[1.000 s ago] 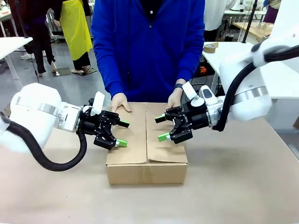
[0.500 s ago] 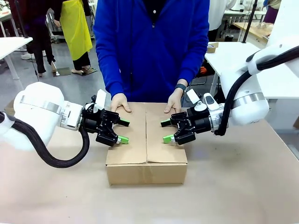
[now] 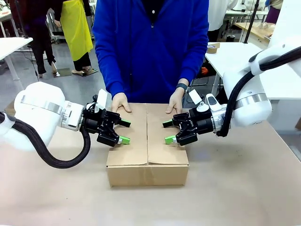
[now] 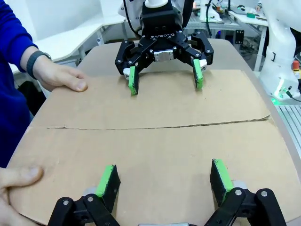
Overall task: Pack the gift set into the box.
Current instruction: Press and hold the closed box until the human finishes sealing it.
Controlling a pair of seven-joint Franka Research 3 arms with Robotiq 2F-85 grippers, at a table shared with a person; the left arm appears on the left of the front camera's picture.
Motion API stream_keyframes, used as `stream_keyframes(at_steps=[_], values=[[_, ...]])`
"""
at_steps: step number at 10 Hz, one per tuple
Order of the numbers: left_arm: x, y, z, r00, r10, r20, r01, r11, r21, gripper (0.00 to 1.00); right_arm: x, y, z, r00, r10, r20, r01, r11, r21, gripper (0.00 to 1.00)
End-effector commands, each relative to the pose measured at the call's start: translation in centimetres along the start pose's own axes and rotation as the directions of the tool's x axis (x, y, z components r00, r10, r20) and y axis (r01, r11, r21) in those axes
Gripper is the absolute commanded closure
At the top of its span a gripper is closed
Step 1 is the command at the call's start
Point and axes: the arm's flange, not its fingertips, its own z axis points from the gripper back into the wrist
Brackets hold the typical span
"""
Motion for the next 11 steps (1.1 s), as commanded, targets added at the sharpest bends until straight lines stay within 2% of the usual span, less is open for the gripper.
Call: stream_keyframes(at_steps=[1,11], values=[[-0.27,-0.16,0.02,1.000,-0.014,0.003,0.014,1.000,0.002,0.00,-0.01,0.04,-0.15,1.000,0.001,-0.002,-0.001,1.000,0.002,0.00],[-0.27,-0.16,0.02,1.000,-0.014,0.003,0.014,1.000,0.002,0.00,-0.01,0.04,-0.15,1.000,0.001,-0.002,-0.001,1.000,0.002,0.00]])
